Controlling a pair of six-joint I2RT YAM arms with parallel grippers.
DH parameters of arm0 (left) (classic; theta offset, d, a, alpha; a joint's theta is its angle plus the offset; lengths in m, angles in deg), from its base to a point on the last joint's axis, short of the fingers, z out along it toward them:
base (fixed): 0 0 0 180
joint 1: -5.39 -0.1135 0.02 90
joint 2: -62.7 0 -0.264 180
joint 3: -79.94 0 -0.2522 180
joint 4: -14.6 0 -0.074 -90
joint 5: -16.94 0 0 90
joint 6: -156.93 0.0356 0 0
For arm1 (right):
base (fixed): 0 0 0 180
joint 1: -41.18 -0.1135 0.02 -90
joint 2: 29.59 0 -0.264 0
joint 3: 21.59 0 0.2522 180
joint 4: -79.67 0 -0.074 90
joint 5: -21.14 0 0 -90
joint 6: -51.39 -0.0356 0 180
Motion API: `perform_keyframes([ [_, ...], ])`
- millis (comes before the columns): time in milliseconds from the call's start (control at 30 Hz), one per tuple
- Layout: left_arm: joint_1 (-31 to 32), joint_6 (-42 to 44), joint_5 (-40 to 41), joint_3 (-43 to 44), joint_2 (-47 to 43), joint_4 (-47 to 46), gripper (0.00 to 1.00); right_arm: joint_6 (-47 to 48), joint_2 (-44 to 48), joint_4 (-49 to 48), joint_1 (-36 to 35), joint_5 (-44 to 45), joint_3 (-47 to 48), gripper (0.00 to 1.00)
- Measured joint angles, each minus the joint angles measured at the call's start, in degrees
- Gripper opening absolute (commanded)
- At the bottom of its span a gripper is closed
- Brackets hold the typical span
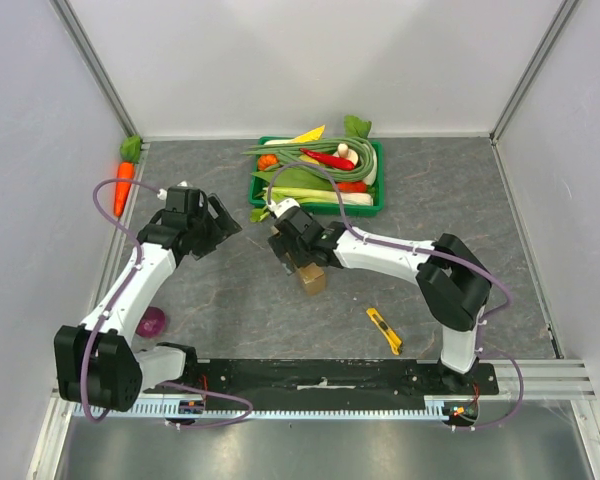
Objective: Unpack the express box
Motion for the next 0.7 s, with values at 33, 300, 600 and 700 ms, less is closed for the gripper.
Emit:
perform_keyframes([
  [33, -0.66, 0.24, -0.07, -0.37, 0.00, 0.04, 0.89, -0.04, -0.39, 0.13, 0.00, -0.04, 0.02, 0.67],
  [300, -1.95, 2.64, -1.99, -1.49, 0.00, 1.51, 0.88, -4.98, -0.24, 1.46, 0.81, -8.15, 0.20, 0.50],
  [600, -1.97, 3.21, -3.67, -3.26, 0.00, 1.88, 0.87, -18.43, 3.41, -9.38, 7.26, -28.24, -5.33, 0.55],
  [700, -1.97, 3.26, -3.63, -4.13, -0.02, 2.32, 0.90, -21.77, 2.89, -13.92, 7.85, -32.26, -7.61, 0.57],
])
